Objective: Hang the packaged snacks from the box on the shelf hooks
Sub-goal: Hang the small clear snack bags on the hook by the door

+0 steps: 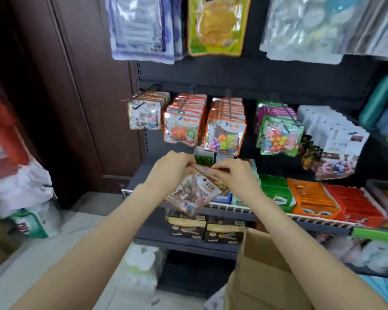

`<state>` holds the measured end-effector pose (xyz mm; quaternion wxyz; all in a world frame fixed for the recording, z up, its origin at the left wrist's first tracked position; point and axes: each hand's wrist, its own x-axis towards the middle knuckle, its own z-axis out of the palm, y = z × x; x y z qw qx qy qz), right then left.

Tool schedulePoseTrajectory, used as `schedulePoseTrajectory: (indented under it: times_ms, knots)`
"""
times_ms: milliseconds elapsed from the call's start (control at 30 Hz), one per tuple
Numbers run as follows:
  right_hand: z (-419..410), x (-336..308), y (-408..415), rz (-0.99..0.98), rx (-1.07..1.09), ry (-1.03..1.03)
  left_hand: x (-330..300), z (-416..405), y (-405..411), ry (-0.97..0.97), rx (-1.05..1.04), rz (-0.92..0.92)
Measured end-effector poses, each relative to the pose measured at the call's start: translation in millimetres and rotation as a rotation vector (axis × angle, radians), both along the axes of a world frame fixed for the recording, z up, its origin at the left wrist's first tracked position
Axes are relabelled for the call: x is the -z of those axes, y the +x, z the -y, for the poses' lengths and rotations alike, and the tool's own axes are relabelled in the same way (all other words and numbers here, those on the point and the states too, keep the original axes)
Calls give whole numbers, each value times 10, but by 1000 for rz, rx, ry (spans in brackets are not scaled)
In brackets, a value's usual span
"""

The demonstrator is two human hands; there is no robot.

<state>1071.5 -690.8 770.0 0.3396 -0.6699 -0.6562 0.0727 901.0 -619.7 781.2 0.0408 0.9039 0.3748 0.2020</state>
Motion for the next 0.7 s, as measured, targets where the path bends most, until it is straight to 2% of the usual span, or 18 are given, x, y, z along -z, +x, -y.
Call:
schedulePoseTrajectory:
  times_ms: [100,233,400,500,700]
  knots:
    - [-388,-126,-226,-212,20,49,-152,-372,-348,-44,-27,144]
    - [-941,-138,-465,-369,102,111,-252,-845,-658,-72,-65,280]
    - [-1442,-195,-602,-493,252,172,-268,-1333,-837,-49,-95,308]
    - [-1633,-224,-553,-482,331,190,-264,-1505,-861,-23,-63,294]
    - [-1779,-206,-508,-262,408,215,-240,-1666,-824,-53,-54,326]
